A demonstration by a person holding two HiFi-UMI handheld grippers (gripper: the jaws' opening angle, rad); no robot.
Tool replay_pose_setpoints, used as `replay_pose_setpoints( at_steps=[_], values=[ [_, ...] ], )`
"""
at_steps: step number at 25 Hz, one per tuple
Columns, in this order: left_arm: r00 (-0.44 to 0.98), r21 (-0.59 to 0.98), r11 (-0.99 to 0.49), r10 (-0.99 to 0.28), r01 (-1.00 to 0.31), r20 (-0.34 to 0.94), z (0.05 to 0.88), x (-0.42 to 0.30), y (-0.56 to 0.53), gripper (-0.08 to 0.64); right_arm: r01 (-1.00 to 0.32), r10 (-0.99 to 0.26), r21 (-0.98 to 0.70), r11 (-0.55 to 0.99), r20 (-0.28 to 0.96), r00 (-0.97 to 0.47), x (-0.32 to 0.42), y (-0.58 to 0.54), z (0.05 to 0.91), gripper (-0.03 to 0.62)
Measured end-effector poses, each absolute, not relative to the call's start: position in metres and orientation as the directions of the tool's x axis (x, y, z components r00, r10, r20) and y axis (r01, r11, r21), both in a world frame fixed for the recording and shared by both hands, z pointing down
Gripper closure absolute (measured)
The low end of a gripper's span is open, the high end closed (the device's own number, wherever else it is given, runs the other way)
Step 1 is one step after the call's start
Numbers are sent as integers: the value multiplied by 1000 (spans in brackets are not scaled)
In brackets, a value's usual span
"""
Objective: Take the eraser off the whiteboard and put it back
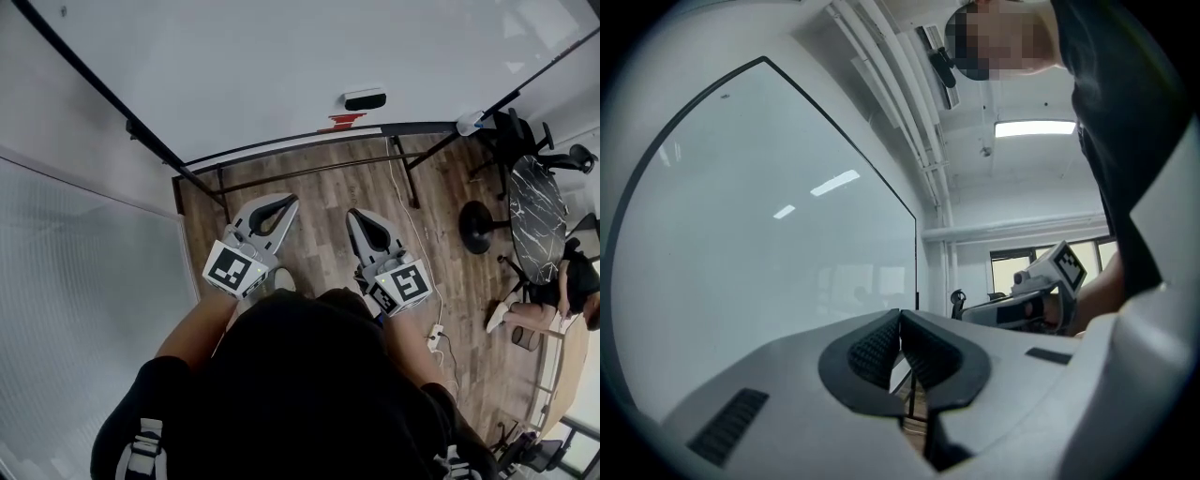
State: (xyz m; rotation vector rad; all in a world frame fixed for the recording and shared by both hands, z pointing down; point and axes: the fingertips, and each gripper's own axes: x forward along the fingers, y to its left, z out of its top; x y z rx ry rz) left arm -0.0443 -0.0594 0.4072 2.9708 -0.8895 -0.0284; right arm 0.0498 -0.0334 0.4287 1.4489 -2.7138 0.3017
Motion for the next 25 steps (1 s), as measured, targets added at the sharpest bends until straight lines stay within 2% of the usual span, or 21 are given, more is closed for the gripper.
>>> replay_pose_setpoints(
  at_steps=[10,17,25],
  values=[
    [843,50,-842,-538,-537,1,414,-28,-98,555,-846,-841,-175,503,129,-526,71,-76,433,598],
    [819,19,-819,-574,-574,2,408,-7,-134,555,-864,-879,-229,448,62,-473,112,-133,427,598],
    [783,-15,-783,-622,-622,16,407,34,-189,555,-839,-870,-311,446,72,-488,153,-209,434,598]
  ],
)
